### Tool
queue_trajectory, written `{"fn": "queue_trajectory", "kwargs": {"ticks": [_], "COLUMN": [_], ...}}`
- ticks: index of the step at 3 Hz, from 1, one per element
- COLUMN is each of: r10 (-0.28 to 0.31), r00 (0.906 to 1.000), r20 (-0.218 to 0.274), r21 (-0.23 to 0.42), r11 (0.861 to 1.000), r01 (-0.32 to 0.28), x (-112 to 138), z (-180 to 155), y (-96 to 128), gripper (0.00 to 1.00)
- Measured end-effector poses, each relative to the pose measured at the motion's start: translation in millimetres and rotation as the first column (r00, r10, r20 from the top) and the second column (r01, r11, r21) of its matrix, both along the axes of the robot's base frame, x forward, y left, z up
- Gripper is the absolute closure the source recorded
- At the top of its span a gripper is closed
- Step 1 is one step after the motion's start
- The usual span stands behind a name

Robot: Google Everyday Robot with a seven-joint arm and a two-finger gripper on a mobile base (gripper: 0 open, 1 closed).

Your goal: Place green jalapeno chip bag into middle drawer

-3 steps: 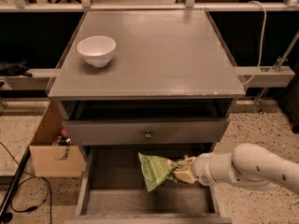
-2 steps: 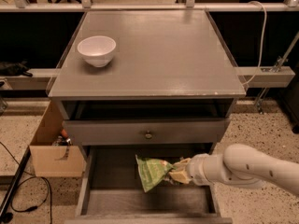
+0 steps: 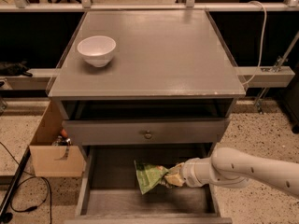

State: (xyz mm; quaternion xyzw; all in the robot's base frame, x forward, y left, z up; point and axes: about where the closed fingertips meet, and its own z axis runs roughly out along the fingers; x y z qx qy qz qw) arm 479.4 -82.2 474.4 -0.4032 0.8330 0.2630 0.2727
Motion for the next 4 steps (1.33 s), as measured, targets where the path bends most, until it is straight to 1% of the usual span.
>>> {"fn": "queue_trajectory", "kwargs": {"ticks": [1, 2, 3, 4], "r10": [-0.015, -0.018, -0.018, -0.018], "r00": [0.9993, 0.9976, 0.9971, 0.9971], "r20": [-0.035, -0.066, -0.074, -0.074], "r21": [0.016, 0.018, 0.020, 0.020], "r11": [1.000, 1.000, 1.000, 1.000], "r01": [0.015, 0.019, 0.019, 0.019], "x": [-8, -14, -16, -16], "z": [-34, -68, -73, -73], "y": [4, 8, 10, 10], "gripper": [1.00, 1.00, 0.84, 0.60]}}
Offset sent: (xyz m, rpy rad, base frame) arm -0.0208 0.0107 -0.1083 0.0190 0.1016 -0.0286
